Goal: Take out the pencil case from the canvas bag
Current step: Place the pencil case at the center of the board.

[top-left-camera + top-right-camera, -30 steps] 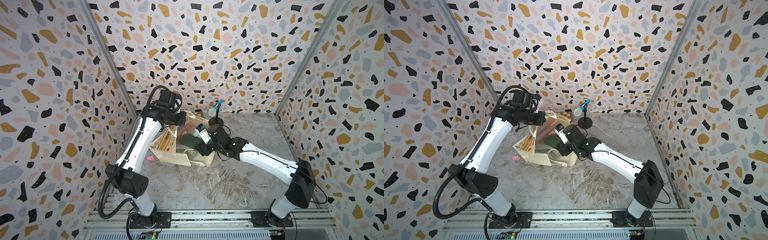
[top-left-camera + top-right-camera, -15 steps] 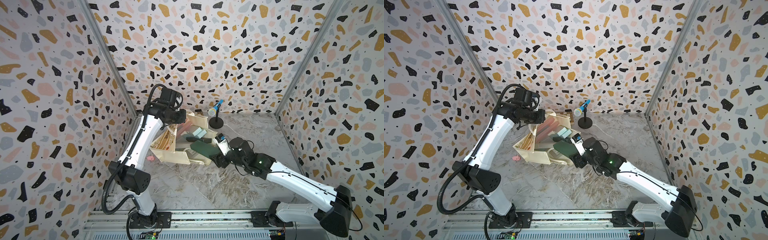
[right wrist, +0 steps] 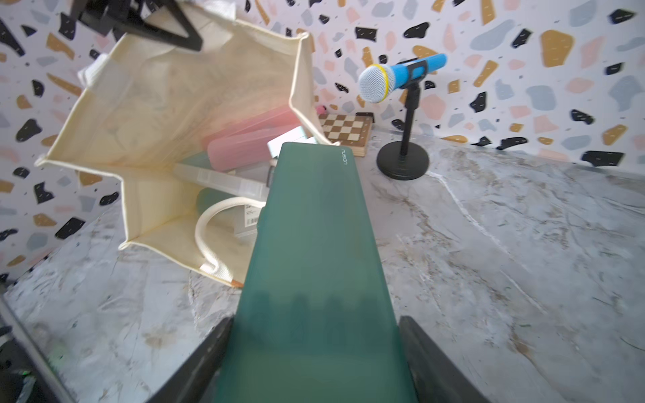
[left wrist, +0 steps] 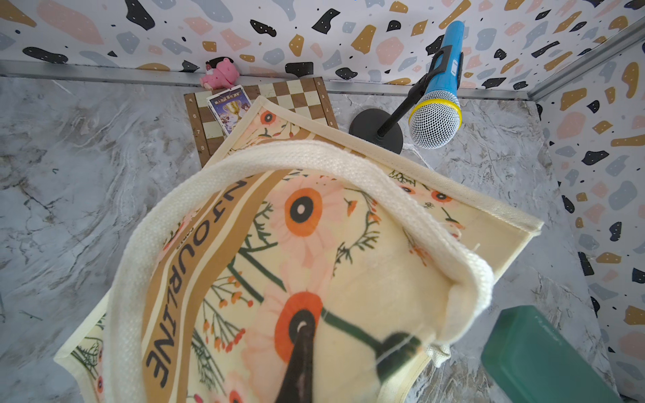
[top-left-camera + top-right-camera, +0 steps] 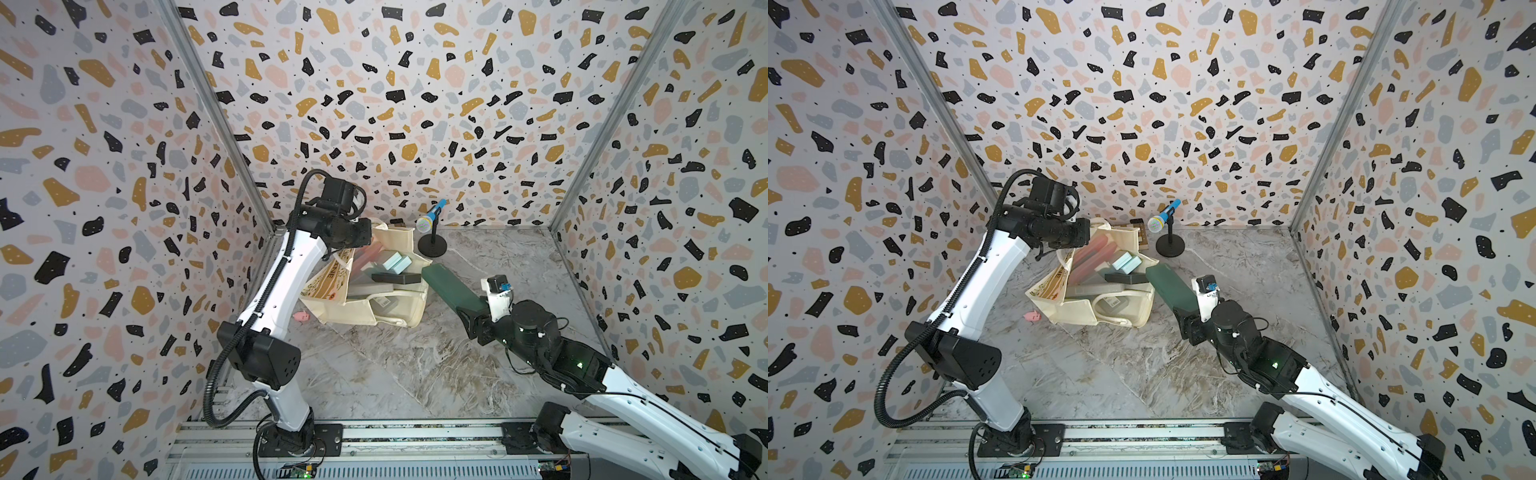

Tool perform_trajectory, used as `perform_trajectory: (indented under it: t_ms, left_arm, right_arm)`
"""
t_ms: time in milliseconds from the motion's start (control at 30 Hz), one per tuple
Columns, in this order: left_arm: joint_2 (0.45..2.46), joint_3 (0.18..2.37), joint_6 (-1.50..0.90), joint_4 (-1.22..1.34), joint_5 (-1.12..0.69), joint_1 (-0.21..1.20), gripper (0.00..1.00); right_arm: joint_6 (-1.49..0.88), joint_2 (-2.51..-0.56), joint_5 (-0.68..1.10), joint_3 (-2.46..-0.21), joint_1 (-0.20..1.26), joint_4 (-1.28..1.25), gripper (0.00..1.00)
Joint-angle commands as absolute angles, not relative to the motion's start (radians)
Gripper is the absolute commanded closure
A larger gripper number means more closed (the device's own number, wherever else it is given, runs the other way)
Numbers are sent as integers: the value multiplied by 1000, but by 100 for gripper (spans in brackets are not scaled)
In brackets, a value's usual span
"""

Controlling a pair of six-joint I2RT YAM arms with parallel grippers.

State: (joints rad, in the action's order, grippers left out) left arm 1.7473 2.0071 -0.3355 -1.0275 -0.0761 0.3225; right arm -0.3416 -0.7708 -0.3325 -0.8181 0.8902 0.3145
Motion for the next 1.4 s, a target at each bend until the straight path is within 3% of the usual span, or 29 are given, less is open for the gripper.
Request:
perform_trajectory:
  t_ms: [0,200,667,1033,1233,1367]
  left_arm:
    - [1750,2017,-339,-1074,-22,321,100]
    - [1754,2037,-333,-1094,-24,322,100]
    - [1741,2040,-292,-1149,-34,356,100]
    - [1739,2022,-276,-1147,-34,357,100]
    - [1736,2013,-272,-1146,-35,357,100]
    - [1727,2010,-270,-1146,-34,358,100]
  right_arm:
    - [-420,-738,-514,-828,890,342,41]
    - [-496,-783,-657,-817,859,399,41]
    - [-440,-1119,-387,-750,467,144,42]
    - [-338,-1375,-265,-809,279,16,41]
    - [-339,-1471,-177,-839,244,31,32]
    - [-348,-1474,-176,-844,243,51,10]
